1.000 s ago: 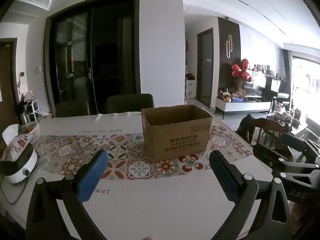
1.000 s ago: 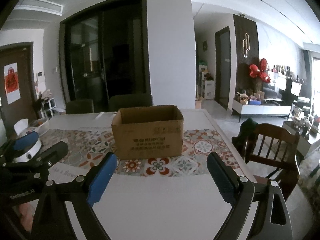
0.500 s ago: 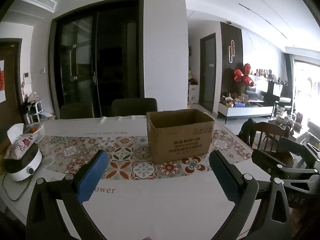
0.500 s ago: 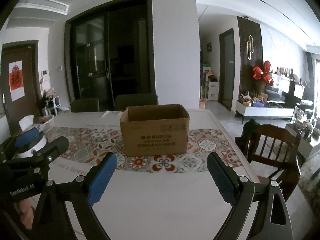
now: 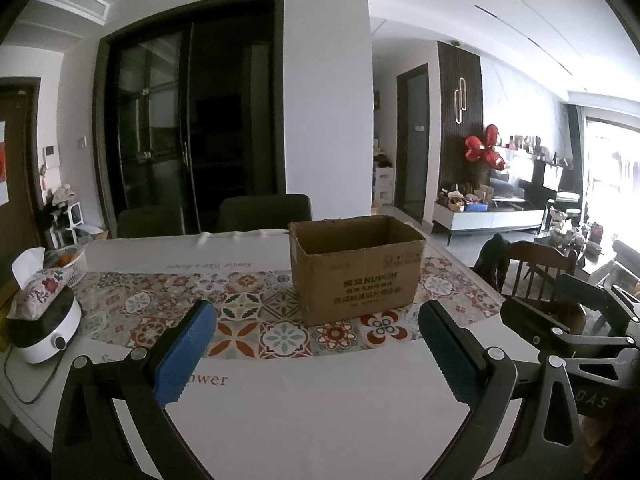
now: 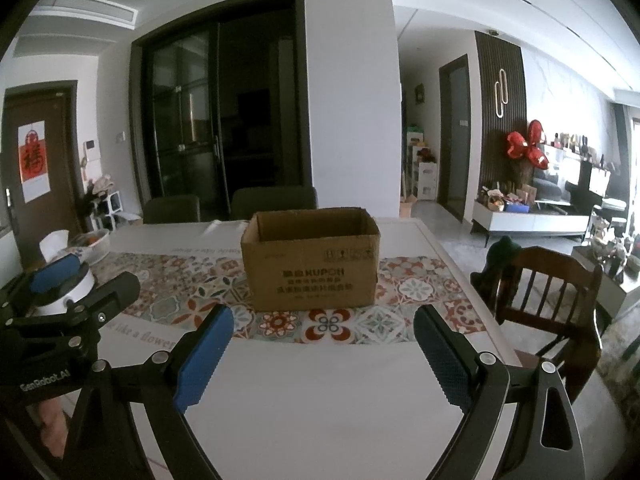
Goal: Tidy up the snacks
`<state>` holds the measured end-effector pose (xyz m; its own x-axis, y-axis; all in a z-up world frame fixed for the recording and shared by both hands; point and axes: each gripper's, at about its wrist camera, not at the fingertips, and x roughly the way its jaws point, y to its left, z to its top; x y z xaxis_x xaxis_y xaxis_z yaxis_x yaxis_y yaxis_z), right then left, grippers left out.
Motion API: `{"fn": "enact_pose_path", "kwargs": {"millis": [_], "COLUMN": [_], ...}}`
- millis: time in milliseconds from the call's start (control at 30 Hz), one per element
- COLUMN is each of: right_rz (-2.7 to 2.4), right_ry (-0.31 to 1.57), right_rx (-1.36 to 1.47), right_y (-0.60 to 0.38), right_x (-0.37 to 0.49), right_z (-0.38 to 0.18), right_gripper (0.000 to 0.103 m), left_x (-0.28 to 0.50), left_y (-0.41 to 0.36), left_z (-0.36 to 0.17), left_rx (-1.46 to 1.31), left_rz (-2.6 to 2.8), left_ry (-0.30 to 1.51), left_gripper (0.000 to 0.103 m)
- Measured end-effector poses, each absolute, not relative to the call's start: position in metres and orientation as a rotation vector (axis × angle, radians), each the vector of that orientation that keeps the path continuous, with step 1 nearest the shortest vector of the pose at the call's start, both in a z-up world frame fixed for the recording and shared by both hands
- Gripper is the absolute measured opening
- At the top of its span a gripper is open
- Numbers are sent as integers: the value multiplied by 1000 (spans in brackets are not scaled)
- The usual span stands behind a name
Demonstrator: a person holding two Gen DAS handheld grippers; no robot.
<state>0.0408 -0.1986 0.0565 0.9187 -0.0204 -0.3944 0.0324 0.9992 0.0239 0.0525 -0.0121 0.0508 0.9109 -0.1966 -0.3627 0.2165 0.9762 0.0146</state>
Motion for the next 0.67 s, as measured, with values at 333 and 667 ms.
{"fn": "enact_pose_path", "kwargs": {"millis": [333, 667], "right_rz": [-32, -30], "right_ry": [405, 413], "right_rx": [31, 34], "right_y": [-198, -199], "right_x": [39, 39], "right_z": [55, 52], "right_gripper": [92, 92], "left_x": [55, 56], "left_y": [-12, -11], "left_z": [49, 49], "left_rx": [59, 57], "left_rz": [-218, -226], "left_ry": [382, 383], "left_gripper": [103, 103]}}
